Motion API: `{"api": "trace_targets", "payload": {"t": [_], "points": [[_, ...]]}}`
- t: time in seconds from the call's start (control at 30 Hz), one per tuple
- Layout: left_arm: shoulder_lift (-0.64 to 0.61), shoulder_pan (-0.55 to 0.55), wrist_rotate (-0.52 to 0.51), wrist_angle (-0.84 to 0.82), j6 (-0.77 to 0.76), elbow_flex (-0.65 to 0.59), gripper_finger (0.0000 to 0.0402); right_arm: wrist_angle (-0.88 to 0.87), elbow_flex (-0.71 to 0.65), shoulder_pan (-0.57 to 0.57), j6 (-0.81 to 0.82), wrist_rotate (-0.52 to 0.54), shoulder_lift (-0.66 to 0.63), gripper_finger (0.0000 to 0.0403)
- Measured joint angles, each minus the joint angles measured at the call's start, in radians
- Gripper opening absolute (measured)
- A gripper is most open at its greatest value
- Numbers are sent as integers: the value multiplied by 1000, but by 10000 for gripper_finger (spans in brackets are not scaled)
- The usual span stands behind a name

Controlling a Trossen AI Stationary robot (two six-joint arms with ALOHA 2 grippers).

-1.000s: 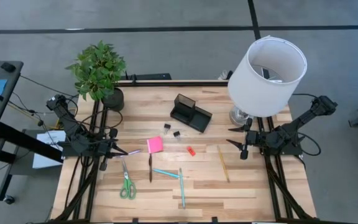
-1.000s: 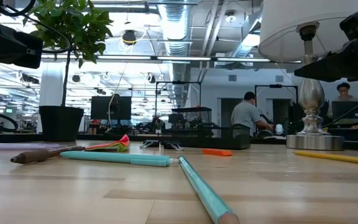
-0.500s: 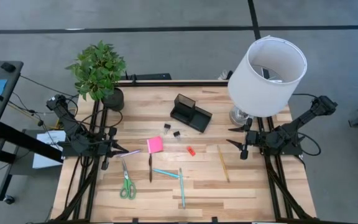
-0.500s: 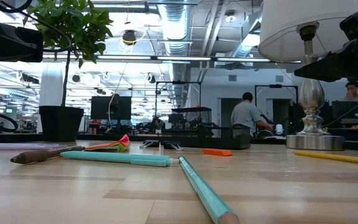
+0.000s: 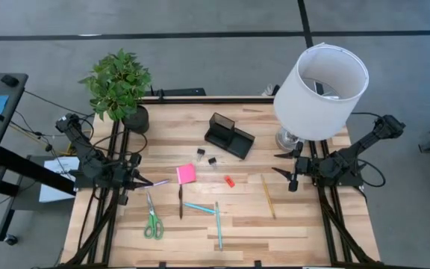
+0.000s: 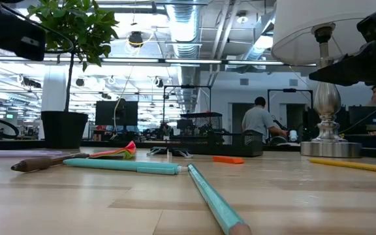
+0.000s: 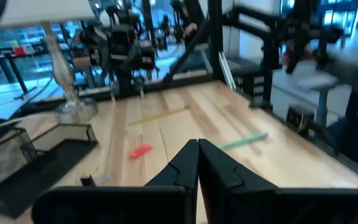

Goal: Pick and place office supplies into organizer
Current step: Put the orange eraser into the desk organizer

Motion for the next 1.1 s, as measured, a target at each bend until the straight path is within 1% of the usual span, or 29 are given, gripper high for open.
{"api": "trace_targets", "payload": {"t": [0.23,0.3,0.4,0.47,0.53,0.67,0.8,0.87,0.93,1.03,1.1], "points": [[0,0,0,60,2,2,0,24,0,0,-16,0,0,221],[0,0,0,61,-2,2,0,74,0,0,-13,-1,0,221],[0,0,0,69,-11,3,0,195,0,-1,49,-13,0,221],[0,0,-24,74,-44,4,0,258,0,-3,67,-23,0,221],[0,0,-66,76,-94,4,0,302,0,-7,48,-24,0,221],[0,0,-126,80,-143,-4,0,310,0,-11,53,-25,0,221],[1,0,-139,113,-180,-40,0,350,0,-11,71,-26,0,221],[1,0,-140,141,-237,-62,0,400,0,-16,74,-27,0,221],[2,0,-141,135,-283,-79,0,480,0,-29,54,-26,0,221],[27,0,-143,135,-299,-78,0,592,0,-57,65,-26,0,221],[36,0,-147,134,-295,-78,0,607,0,-77,101,-26,0,221]]}}
